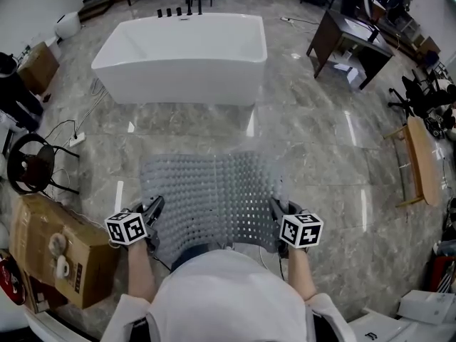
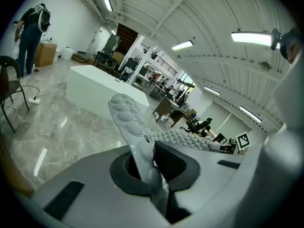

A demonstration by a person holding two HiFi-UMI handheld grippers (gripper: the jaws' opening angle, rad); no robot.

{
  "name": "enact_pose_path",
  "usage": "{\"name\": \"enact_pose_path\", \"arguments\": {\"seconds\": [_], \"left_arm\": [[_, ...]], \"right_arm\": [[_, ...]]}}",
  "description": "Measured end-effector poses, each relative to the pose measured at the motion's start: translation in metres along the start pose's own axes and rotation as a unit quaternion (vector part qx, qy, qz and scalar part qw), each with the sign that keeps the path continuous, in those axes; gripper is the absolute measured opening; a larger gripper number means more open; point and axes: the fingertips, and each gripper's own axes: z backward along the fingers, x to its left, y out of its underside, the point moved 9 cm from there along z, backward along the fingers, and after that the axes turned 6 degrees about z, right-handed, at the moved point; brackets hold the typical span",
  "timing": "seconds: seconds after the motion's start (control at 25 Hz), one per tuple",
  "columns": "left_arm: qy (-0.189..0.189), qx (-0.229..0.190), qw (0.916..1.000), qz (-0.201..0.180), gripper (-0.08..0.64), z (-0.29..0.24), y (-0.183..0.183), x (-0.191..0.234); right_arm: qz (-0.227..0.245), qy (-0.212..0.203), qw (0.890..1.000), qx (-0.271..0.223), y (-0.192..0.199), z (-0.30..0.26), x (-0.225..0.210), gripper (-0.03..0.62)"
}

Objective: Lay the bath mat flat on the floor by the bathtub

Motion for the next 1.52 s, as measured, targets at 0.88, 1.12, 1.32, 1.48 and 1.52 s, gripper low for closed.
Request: {"name": "enact_pose_path", "arguments": {"seconds": [0.88,1.12,1.32,1.48,1.52], "left_arm": [[0.064,0.041,0.9968,-0.022,0.046,-0.069,-0.178,0.122],[0.067,0.049,0.9964,-0.019,0.046,-0.09,-0.197,0.126],[0.06,0.044,0.9972,-0.014,0.048,-0.116,-0.21,0.119],[0.053,0.038,0.9978,-0.009,0.048,-0.14,-0.221,0.113],[0.05,0.037,0.998,-0.009,0.048,-0.146,-0.224,0.111]], "right_arm": [[-0.043,0.075,0.996,-0.032,-0.099,-0.13,0.065,0.041],[-0.046,0.081,0.995,-0.028,-0.119,-0.148,0.054,0.041],[-0.045,0.074,0.996,-0.029,-0.141,-0.165,0.025,0.041],[-0.037,0.064,0.997,-0.029,-0.16,-0.181,0.0,0.041],[-0.034,0.061,0.997,-0.03,-0.166,-0.185,-0.006,0.041]]}}
